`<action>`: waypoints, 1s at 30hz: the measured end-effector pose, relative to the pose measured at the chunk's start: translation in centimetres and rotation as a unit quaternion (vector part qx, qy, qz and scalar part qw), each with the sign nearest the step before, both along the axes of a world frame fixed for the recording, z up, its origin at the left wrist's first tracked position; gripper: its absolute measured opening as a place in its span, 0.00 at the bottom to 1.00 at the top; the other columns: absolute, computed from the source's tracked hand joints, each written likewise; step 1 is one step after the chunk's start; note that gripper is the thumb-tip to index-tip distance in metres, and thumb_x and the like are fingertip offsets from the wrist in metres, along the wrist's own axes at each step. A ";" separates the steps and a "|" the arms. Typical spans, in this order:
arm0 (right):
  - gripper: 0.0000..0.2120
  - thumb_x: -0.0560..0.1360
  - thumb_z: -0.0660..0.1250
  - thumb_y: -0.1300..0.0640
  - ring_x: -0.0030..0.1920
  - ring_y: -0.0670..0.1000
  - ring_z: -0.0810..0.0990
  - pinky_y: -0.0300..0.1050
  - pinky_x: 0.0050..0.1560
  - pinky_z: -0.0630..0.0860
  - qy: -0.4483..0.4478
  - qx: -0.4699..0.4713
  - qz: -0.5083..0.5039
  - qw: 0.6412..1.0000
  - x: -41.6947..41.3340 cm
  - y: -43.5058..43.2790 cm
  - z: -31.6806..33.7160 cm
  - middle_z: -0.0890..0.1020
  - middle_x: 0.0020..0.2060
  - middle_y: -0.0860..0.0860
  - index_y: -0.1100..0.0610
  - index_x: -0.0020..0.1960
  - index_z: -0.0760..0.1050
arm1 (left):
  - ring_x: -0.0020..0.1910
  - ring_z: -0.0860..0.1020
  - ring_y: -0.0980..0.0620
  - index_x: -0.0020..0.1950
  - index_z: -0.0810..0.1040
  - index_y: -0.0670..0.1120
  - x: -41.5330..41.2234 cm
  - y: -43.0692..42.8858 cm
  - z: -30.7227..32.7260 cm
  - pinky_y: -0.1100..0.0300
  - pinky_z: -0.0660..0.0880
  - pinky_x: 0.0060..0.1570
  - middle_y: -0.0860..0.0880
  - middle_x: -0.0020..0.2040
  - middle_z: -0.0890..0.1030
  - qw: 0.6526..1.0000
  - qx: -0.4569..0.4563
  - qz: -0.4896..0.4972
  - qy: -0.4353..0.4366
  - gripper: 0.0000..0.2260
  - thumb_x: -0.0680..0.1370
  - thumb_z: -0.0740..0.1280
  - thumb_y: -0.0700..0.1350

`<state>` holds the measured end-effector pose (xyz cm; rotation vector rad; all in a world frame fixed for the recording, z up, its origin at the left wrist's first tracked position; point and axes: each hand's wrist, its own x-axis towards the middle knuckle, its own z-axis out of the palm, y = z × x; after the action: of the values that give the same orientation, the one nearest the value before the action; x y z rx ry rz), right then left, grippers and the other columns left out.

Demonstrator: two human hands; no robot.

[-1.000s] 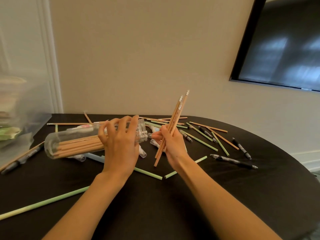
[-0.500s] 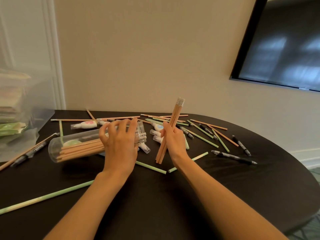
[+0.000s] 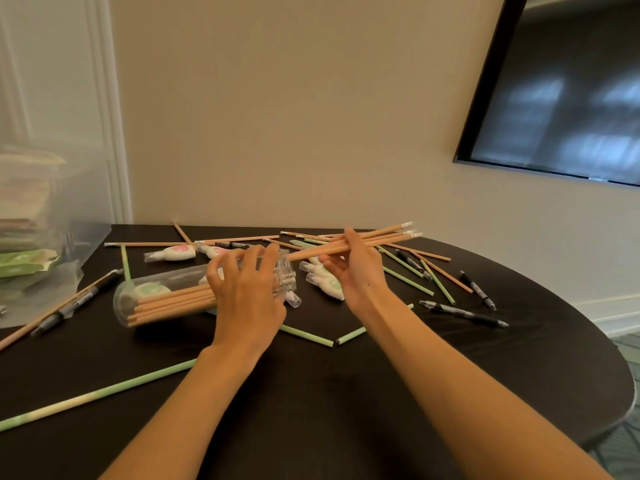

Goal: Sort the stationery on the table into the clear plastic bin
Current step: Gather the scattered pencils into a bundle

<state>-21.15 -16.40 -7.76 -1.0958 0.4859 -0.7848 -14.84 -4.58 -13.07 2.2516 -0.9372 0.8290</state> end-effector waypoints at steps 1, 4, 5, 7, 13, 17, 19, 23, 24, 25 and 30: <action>0.13 0.80 0.59 0.57 0.30 0.47 0.81 0.37 0.34 0.78 0.012 -0.015 0.027 0.999 0.2 0.5 -0.1 0.80 0.32 0.54 0.60 0.39 0.74 | 0.59 0.71 0.40 0.64 0.74 0.46 0.0 -0.2 -0.1 0.51 0.53 0.59 0.44 0.58 0.77 1.000 -0.005 0.000 -0.014 0.32 0.61 0.79 0.42; 0.07 0.78 0.62 0.58 0.40 0.47 0.79 0.40 0.44 0.76 0.113 -0.104 0.107 0.982 1.1 2.2 -0.4 0.80 0.38 0.53 0.58 0.42 0.75 | 0.53 0.71 0.42 0.58 0.76 0.45 0.2 -0.6 -0.2 0.50 0.56 0.56 0.44 0.52 0.79 0.998 -0.033 0.011 -0.048 0.34 0.54 0.82 0.43; 0.06 0.77 0.63 0.57 0.44 0.48 0.78 0.42 0.48 0.75 0.140 -0.126 0.110 0.976 1.3 2.4 -0.4 0.80 0.41 0.54 0.58 0.44 0.76 | 0.53 0.72 0.41 0.58 0.77 0.44 0.2 -0.6 -0.2 0.49 0.57 0.56 0.44 0.52 0.79 0.998 -0.038 0.014 -0.055 0.34 0.54 0.82 0.42; 0.06 0.76 0.63 0.57 0.51 0.50 0.78 0.43 0.52 0.73 0.136 -0.119 0.073 0.981 1.5 2.3 -0.2 0.80 0.46 0.55 0.58 0.48 0.75 | 0.54 0.73 0.39 0.59 0.77 0.44 0.3 -0.4 -0.2 0.47 0.59 0.57 0.43 0.53 0.79 0.997 -0.046 0.025 -0.049 0.33 0.55 0.82 0.41; 0.09 0.80 0.57 0.53 0.56 0.47 0.75 0.44 0.61 0.68 0.093 -0.115 0.132 0.980 -0.6 3.1 -0.1 0.77 0.59 0.52 0.52 0.57 0.72 | 0.52 0.76 0.38 0.57 0.78 0.44 0.5 -0.3 -0.1 0.42 0.70 0.54 0.42 0.51 0.80 0.998 -0.030 0.046 -0.023 0.33 0.53 0.82 0.38; 0.22 0.81 0.46 0.44 0.73 0.48 0.61 0.46 0.73 0.53 0.195 -0.202 0.267 0.922 -1.6 3.5 -0.3 0.64 0.72 0.48 0.50 0.71 0.63 | 0.50 0.78 0.38 0.55 0.79 0.42 0.3 -0.3 0.0 0.43 0.72 0.52 0.42 0.49 0.80 0.998 -0.021 0.048 -0.033 0.33 0.51 0.82 0.38; 0.29 0.80 0.42 0.40 0.76 0.48 0.51 0.47 0.74 0.48 0.193 -0.199 0.273 0.921 -2.0 3.1 -0.1 0.54 0.76 0.48 0.53 0.77 0.49 | 0.53 0.76 0.38 0.58 0.78 0.42 0.0 -0.4 0.1 0.43 0.69 0.54 0.42 0.52 0.80 0.998 -0.020 0.044 -0.028 0.33 0.55 0.82 0.39; 0.19 0.81 0.44 0.45 0.72 0.44 0.59 0.42 0.72 0.49 0.183 -0.204 0.265 0.924 -2.7 3.9 -0.5 0.67 0.70 0.44 0.46 0.69 0.61 | 0.58 0.73 0.38 0.63 0.75 0.42 -0.6 -0.6 0.5 0.44 0.63 0.58 0.41 0.58 0.77 0.999 -0.013 0.046 -0.006 0.32 0.60 0.80 0.39; 0.18 0.82 0.46 0.46 0.73 0.46 0.58 0.44 0.73 0.49 0.181 -0.209 0.252 0.927 -2.9 3.9 -0.7 0.66 0.71 0.46 0.46 0.69 0.63 | 0.58 0.73 0.38 0.63 0.75 0.42 -0.7 -0.6 0.5 0.45 0.63 0.58 0.41 0.58 0.77 0.999 -0.009 0.052 -0.008 0.32 0.60 0.80 0.40; 0.20 0.82 0.46 0.46 0.74 0.47 0.57 0.46 0.74 0.49 0.185 -0.226 0.232 0.928 -3.1 3.6 -1.2 0.63 0.73 0.48 0.49 0.70 0.64 | 0.57 0.73 0.38 0.63 0.75 0.42 -0.7 -0.6 0.6 0.45 0.62 0.58 0.41 0.57 0.77 0.998 -0.004 0.055 -0.013 0.32 0.60 0.80 0.41; 0.26 0.81 0.43 0.44 0.73 0.47 0.59 0.53 0.75 0.46 0.195 -0.255 0.203 0.925 -3.5 2.4 -2.2 0.67 0.71 0.49 0.53 0.67 0.72 | 0.60 0.71 0.39 0.65 0.73 0.43 -1.3 -0.6 0.8 0.46 0.60 0.60 0.41 0.60 0.76 0.998 0.029 0.050 0.014 0.31 0.64 0.78 0.43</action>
<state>-24.68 -14.04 -9.95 -1.7909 0.3688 -0.3207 -16.16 -5.14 -12.24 2.3708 -0.8531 0.8196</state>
